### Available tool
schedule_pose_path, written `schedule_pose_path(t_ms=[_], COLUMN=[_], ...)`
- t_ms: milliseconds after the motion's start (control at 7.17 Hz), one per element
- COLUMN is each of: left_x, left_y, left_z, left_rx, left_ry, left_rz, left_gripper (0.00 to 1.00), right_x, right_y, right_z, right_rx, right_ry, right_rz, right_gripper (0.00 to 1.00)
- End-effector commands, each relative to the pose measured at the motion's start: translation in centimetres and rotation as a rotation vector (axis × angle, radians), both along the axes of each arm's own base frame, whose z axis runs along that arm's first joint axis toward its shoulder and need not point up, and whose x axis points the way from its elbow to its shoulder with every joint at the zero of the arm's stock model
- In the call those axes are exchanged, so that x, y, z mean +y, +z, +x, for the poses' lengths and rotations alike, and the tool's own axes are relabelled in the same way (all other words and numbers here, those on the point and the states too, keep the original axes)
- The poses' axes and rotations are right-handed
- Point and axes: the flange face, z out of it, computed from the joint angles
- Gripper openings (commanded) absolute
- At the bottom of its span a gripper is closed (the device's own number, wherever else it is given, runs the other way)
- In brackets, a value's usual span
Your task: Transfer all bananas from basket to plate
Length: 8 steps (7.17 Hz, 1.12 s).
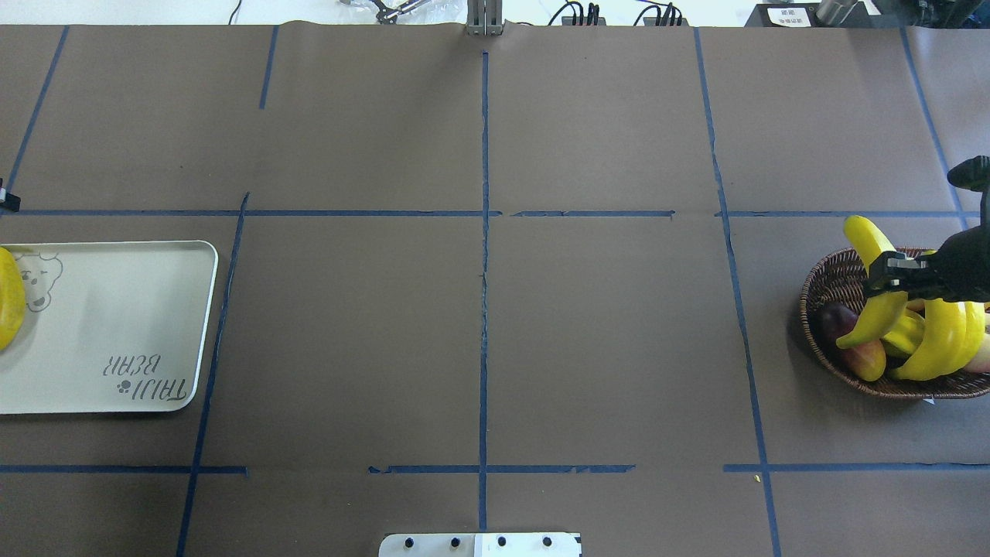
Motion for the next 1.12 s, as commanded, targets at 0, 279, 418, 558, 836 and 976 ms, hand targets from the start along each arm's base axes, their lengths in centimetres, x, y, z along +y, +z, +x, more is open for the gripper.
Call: schedule_pose_path(t_ms=[0, 279, 418, 558, 836, 976], left_x=[-0.7, -2.3, -3.7, -5.0, -5.8, -6.1], left_y=[-2.4, -6.5, -9.9, -13.8, -23.0, -26.3], left_z=[0.3, 1.3, 4.9, 7.8, 16.7, 18.0], left_rx=[0.015, 0.051, 0.074, 0.117, 0.219, 0.259], left_ry=[0.002, 0.009, 0.053, 0.026, 0.005, -0.032], left_rz=[0.049, 0.109, 0.150, 0.107, -0.022, -0.080], left_gripper=[1.00, 1.00, 1.00, 1.00, 1.00, 1.00], right_x=[-4.2, -8.7, -9.4, -9.2, -9.6, -8.8], right_y=[-6.7, -11.1, -15.0, -19.2, -24.3, -24.1], right_z=[-3.2, -9.3, -12.5, -15.0, -18.6, -21.4], right_rx=[-0.108, -0.180, -0.225, -0.286, -0.389, -0.523], right_ry=[-0.008, -0.048, -0.068, -0.056, -0.054, 0.006], right_rz=[0.097, 0.105, 0.130, 0.113, 0.159, 0.169], right_gripper=[0.07, 0.08, 0.09, 0.08, 0.07, 0.06])
